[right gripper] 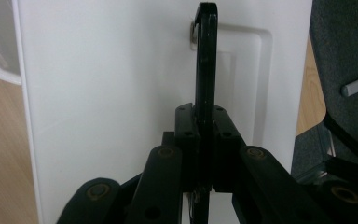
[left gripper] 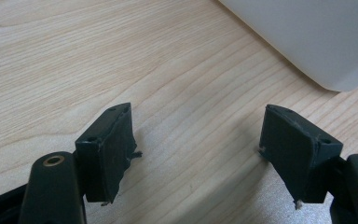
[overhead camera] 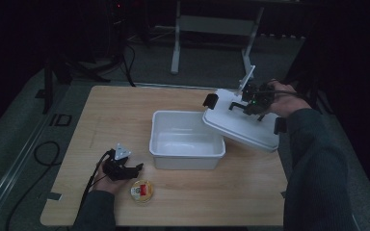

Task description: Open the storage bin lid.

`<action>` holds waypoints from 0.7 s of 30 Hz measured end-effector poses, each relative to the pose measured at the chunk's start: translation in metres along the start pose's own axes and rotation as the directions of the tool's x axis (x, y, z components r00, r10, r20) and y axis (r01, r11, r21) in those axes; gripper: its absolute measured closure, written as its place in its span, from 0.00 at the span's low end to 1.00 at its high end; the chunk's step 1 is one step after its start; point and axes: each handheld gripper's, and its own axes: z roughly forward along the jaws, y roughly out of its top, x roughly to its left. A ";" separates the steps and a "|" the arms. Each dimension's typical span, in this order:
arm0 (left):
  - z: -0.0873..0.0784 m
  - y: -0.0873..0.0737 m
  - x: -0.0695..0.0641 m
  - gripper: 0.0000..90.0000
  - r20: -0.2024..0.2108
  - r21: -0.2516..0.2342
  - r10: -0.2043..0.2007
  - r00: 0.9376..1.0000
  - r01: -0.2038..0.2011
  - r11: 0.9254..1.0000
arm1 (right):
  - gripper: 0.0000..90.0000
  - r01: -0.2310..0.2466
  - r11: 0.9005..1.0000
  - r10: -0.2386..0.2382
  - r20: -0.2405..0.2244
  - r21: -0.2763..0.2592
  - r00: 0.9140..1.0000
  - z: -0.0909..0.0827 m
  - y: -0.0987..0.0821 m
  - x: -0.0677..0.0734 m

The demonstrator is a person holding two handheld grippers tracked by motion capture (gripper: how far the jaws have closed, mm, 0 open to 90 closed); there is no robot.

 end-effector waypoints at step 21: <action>0.000 0.000 0.000 0.29 0.000 0.000 -0.001 1.000 0.001 1.000 | 0.94 -0.104 0.994 0.103 0.040 0.021 0.994 0.013 -0.044 -0.010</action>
